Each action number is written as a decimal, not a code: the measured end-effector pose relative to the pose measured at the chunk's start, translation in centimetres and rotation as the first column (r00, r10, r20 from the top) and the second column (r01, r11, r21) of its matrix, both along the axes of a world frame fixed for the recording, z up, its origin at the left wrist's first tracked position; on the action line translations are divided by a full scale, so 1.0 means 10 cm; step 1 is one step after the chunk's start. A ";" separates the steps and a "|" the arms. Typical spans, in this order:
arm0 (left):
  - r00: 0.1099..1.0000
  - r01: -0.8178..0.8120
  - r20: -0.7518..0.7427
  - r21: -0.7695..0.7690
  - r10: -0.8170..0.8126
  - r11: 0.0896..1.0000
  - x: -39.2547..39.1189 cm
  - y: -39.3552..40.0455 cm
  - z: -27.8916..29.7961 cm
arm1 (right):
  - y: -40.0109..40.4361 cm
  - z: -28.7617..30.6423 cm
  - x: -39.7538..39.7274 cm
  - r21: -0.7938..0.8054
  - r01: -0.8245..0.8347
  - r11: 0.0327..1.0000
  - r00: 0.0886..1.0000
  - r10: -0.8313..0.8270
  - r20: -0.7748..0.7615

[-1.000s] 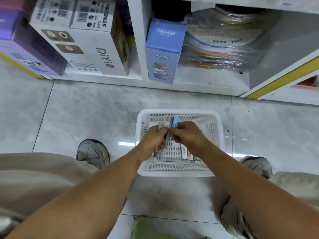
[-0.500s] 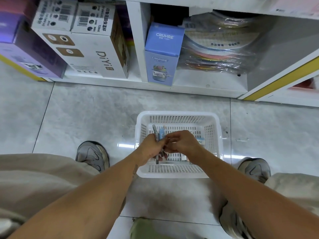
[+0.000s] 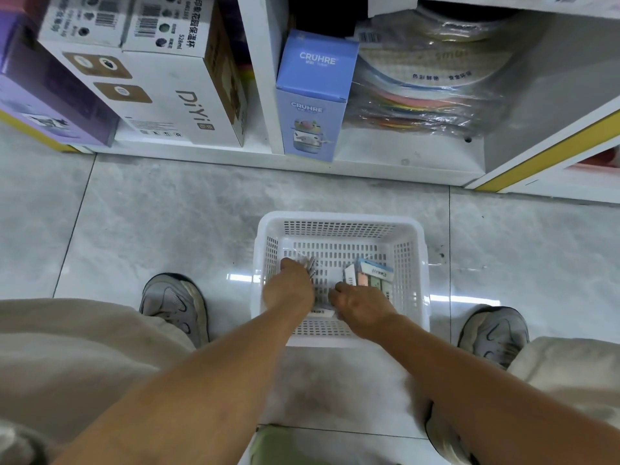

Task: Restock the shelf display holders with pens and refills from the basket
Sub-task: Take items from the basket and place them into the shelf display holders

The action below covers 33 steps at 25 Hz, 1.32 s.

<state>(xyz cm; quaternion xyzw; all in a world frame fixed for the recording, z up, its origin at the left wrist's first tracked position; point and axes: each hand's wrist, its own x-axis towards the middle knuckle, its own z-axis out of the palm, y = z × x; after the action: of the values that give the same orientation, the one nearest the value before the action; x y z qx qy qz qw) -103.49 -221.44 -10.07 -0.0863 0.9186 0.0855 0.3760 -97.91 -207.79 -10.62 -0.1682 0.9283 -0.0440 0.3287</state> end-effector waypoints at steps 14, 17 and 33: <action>0.997 -0.050 0.065 0.219 0.036 0.975 -0.20 -0.10 0.00 | -0.29 -0.08 -0.13 -0.022 0.118 0.993 0.992 -0.117 0.037; 0.988 -0.138 0.102 0.292 0.112 0.947 -0.22 -0.12 -0.01 | -0.24 -0.11 -0.13 -0.003 0.134 0.991 0.990 -0.134 0.035; 0.964 -0.237 0.160 0.879 0.213 0.414 -0.54 0.02 1.84 | 0.29 2.09 -0.36 -0.592 0.806 -0.002 0.492 -0.553 0.672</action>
<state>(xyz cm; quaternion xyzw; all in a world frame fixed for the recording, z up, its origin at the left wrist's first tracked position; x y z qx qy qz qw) -108.94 -221.23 8.29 0.0006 0.7116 0.6029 0.3607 -101.56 -204.92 10.26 0.1736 0.6647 -0.6874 0.2356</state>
